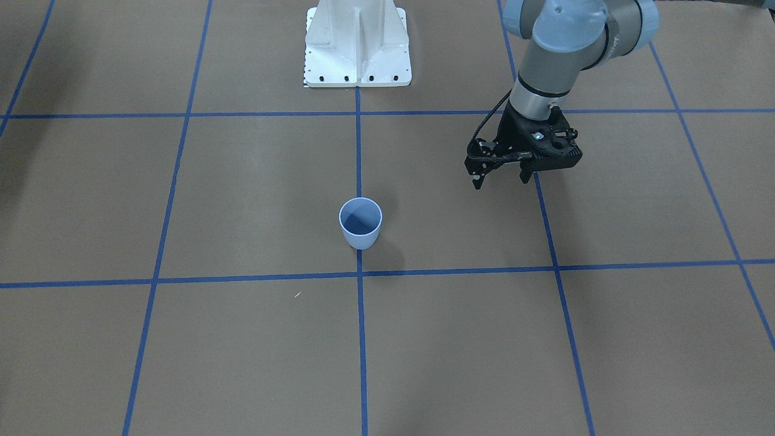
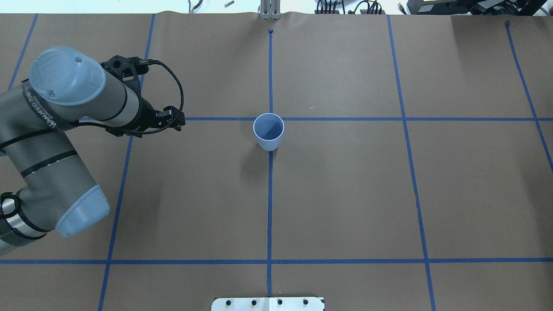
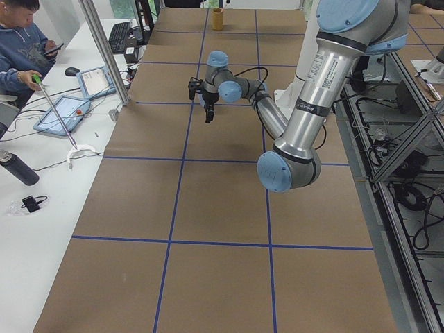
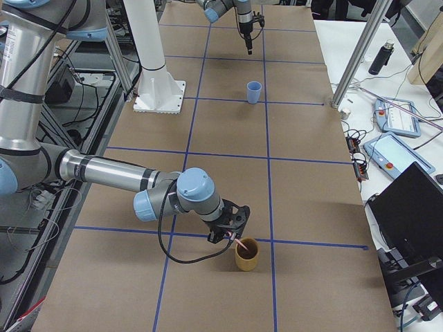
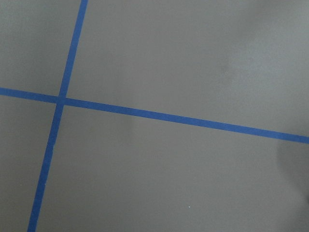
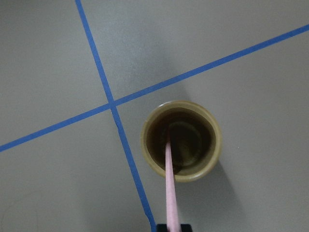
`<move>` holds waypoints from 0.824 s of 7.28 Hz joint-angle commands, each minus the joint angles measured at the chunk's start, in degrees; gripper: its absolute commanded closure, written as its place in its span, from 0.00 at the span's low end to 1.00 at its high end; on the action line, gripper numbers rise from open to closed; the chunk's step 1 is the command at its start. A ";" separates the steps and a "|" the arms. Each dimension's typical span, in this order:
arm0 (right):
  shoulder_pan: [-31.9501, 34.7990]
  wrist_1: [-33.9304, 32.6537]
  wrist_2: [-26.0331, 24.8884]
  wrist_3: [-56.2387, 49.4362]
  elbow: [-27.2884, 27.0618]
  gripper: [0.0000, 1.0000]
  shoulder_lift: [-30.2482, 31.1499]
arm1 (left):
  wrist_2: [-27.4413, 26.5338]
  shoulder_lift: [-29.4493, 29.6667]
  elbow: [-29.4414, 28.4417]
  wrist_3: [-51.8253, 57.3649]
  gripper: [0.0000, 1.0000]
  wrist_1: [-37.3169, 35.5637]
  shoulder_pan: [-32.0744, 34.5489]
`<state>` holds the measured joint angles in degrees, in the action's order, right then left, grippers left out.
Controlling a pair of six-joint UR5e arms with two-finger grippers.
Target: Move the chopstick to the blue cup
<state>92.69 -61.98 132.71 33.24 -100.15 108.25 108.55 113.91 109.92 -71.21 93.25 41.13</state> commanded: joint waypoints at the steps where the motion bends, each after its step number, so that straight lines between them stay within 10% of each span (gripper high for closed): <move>1: 1.78 -0.16 -0.17 -0.10 -1.80 1.00 -0.14 | -0.26 0.00 -0.06 -0.07 0.02 0.00 0.00; 6: 8.20 -0.60 -0.53 -0.10 -8.82 1.00 2.22 | -0.26 1.67 -1.90 -1.38 0.02 0.00 -0.18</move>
<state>99.95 -62.57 132.13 33.14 -107.04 109.22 108.28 114.91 108.75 -71.91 93.25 40.99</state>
